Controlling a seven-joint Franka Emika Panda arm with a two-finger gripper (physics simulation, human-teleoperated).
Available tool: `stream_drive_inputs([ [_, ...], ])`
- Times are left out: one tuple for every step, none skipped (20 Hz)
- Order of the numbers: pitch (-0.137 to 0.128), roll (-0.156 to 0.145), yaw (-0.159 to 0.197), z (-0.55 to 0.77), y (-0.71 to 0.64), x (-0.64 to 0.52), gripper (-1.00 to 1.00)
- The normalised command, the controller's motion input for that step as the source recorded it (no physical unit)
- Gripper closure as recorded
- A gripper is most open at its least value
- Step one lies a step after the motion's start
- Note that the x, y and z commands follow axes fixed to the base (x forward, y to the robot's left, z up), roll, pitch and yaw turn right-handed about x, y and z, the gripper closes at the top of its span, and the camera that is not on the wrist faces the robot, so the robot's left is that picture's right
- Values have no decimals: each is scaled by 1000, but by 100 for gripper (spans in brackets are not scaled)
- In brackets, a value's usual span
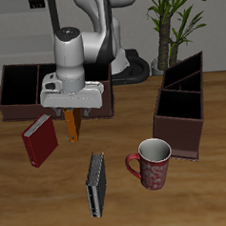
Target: Place the orange book into the left desk caddy's left compartment
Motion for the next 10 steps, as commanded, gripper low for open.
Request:
stream_drive_inputs([
  [28, 39, -1, -238, 152, 49, 100],
  [34, 37, -43, -135, 93, 21, 100],
  [29, 26, -32, -106, 56, 40, 100],
  [-8, -9, 5, -14, 16, 26, 100],
  [2, 2, -15, -21, 30, 18, 100],
  [38, 11, -77, 31, -38, 70, 100],
  [-19, -2, 28, 107, -11, 18, 100],
  [-15, -15, -20, 163, -52, -4, 100],
  [-2, -3, 0, 212, -11, 57, 100],
  [-14, -12, 29, 277, 5, 34, 100],
])
